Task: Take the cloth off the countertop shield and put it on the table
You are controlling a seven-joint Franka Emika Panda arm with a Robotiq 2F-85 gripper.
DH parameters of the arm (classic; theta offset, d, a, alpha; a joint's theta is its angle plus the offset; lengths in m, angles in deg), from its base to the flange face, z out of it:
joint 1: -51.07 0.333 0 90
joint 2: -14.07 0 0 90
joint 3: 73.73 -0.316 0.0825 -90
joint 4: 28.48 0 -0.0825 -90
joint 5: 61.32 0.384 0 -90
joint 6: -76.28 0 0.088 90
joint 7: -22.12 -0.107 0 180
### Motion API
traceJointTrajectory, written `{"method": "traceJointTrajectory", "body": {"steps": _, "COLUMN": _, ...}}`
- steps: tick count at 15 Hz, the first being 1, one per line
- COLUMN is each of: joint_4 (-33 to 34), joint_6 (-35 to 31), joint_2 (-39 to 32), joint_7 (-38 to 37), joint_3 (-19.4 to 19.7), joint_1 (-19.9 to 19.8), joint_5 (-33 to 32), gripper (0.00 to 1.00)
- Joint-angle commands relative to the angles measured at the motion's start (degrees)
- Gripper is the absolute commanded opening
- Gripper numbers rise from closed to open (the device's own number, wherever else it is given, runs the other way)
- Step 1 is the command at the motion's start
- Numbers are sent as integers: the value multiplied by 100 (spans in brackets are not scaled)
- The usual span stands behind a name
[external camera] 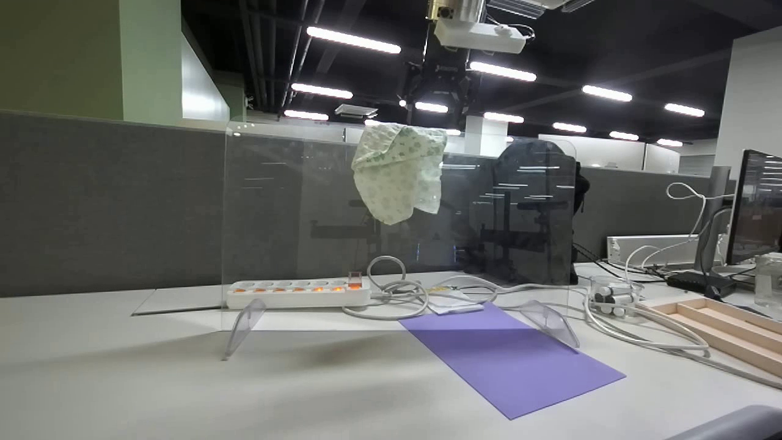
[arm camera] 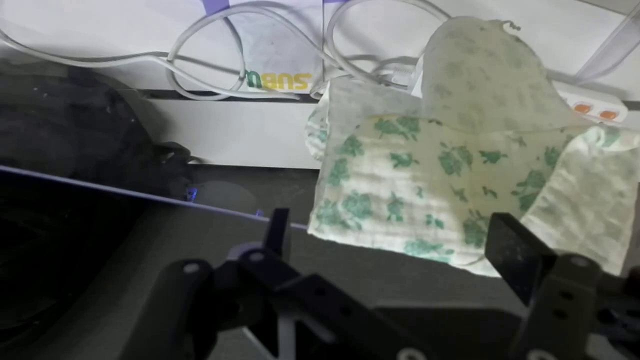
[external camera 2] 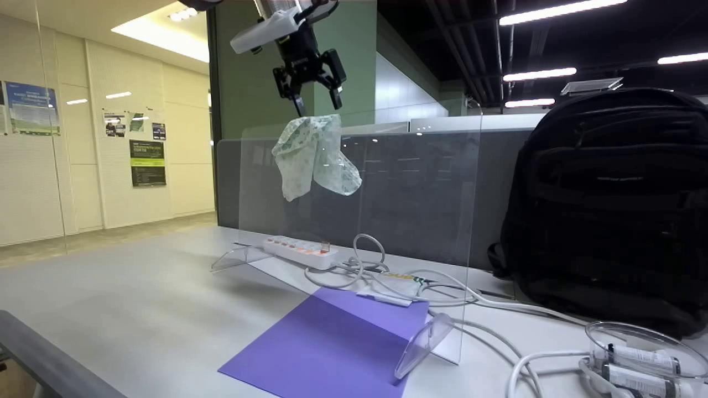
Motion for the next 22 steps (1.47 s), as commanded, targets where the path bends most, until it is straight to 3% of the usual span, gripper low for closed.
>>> {"method": "traceJointTrajectory", "body": {"steps": 1, "joint_4": 16, "joint_6": -81, "joint_2": -92, "joint_7": -808, "joint_3": -87, "joint_1": -80, "joint_5": -547, "gripper": 100}}
{"method": "traceJointTrajectory", "body": {"steps": 11, "joint_4": 2, "joint_6": 61, "joint_2": -268, "joint_7": -1137, "joint_3": -88, "joint_1": 1, "joint_5": -827, "gripper": 100}}
{"method": "traceJointTrajectory", "body": {"steps": 12, "joint_4": 16, "joint_6": 73, "joint_2": -308, "joint_7": -1028, "joint_3": -71, "joint_1": 21, "joint_5": -736, "gripper": 75}}
{"method": "traceJointTrajectory", "body": {"steps": 14, "joint_4": 22, "joint_6": 64, "joint_2": -366, "joint_7": -968, "joint_3": -53, "joint_1": 42, "joint_5": -679, "gripper": 68}}
{"method": "traceJointTrajectory", "body": {"steps": 22, "joint_4": 5, "joint_6": 95, "joint_2": -456, "joint_7": -725, "joint_3": -19, "joint_1": 123, "joint_5": -442, "gripper": 10}}
